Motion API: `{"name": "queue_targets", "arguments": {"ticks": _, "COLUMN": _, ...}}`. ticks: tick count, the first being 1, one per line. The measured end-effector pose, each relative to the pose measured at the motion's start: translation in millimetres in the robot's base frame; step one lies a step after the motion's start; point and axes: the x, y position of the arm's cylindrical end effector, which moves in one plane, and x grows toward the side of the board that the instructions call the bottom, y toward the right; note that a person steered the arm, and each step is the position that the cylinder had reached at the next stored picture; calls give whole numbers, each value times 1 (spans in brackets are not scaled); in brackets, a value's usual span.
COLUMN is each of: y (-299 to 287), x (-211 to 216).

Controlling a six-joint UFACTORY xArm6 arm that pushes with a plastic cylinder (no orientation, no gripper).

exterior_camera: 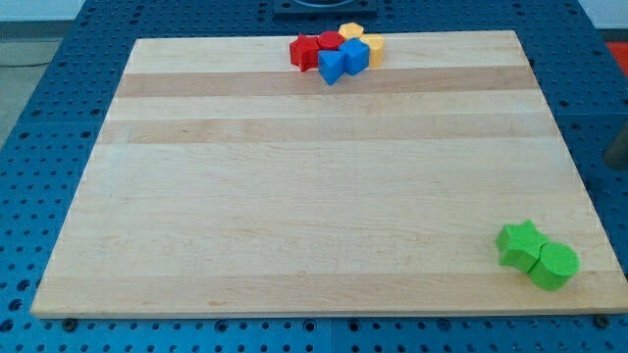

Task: Push green star into red star at the top center

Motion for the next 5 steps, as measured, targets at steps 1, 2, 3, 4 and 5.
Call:
{"name": "queue_targets", "arguments": {"ticks": 1, "y": -2, "x": 84}}
{"name": "queue_targets", "arguments": {"ticks": 2, "y": -7, "x": 138}}
{"name": "queue_targets", "arguments": {"ticks": 3, "y": -39, "x": 134}}
{"name": "queue_targets", "arguments": {"ticks": 4, "y": -75, "x": 131}}
{"name": "queue_targets", "arguments": {"ticks": 5, "y": -98, "x": 131}}
